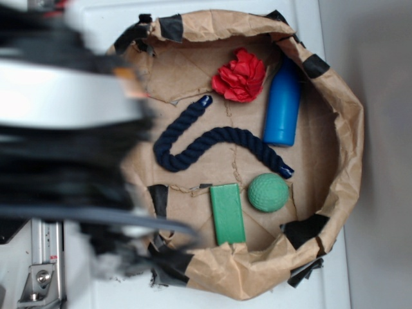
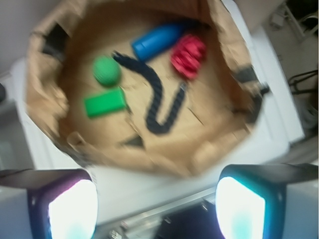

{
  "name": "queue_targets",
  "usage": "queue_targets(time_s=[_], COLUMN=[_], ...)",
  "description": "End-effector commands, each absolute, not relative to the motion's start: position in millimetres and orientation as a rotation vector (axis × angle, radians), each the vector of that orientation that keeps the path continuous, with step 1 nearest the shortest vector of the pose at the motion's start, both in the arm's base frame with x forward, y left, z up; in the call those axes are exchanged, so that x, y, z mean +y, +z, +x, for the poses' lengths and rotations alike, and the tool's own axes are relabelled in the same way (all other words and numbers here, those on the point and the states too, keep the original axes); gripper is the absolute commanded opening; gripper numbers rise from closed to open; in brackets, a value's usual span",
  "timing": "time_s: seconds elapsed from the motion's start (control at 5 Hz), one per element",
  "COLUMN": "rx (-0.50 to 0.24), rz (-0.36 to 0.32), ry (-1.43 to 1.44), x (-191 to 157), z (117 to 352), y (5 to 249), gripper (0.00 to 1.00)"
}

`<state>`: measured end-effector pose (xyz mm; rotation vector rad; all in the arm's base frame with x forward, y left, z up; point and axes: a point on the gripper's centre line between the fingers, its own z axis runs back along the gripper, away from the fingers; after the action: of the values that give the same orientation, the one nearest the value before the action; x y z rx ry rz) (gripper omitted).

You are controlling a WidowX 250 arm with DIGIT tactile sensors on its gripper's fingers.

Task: Grab the green block.

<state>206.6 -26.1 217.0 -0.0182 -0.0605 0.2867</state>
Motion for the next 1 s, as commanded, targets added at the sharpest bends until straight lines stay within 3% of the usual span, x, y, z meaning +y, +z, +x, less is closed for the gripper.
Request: queue_targets(time_s=[0.0,0.6,0.8], rx=[-0.175,-0.175,-0.218], rz=[-0.019,-0.019,-0.010], ry=[0.526,0.526,0.675], x=[-16.5,-16.5,-24.7], z=[239.8,239.8,258.1], y=[211.3,211.3,165.3], gripper=[1.00,1.00,1.00])
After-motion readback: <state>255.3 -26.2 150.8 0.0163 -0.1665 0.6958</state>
